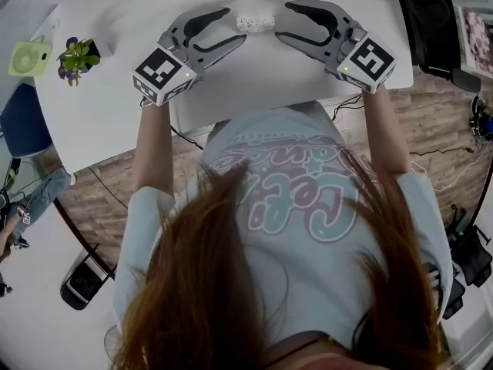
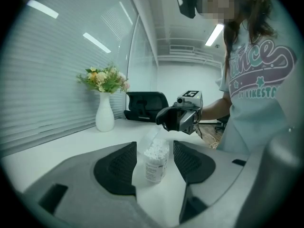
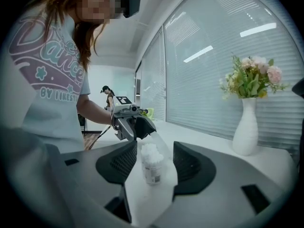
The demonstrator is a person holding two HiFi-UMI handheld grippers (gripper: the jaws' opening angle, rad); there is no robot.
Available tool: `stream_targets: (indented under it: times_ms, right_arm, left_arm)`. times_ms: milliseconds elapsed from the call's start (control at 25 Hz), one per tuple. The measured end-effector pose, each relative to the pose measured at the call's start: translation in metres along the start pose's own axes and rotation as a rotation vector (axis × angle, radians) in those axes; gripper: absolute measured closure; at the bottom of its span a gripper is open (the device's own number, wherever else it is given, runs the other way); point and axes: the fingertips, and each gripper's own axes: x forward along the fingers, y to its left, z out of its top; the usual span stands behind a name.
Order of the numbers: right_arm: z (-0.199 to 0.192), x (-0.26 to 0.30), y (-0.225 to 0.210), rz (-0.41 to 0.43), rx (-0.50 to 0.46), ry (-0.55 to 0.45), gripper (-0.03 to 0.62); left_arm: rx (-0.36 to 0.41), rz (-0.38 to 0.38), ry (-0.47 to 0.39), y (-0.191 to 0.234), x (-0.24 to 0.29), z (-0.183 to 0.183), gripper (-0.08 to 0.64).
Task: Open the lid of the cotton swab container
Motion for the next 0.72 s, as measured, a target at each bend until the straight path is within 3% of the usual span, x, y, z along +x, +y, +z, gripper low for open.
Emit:
stream_targets:
  times_ms: [280, 480, 720]
  right_arm:
    - [0.018, -0.008, 0.002, -0.041, -0.009, -0.059, 0.364]
    - [0.033, -0.014, 0.007, -0.068, -0.01, -0.1, 0.364]
    - [0.054, -0.019, 0.016, -0.074, -0.031, -0.142, 0.365]
  left_arm:
    - [0.025, 0.058, -0.096, -0.008, -0.013, 0.028, 0.345]
    - [-0.003, 0.086, -0.188, -0.018, -0.024, 0.058, 0.345]
    - [0.019, 0.112, -0.192, -0.026, -0.031, 0.07, 0.345]
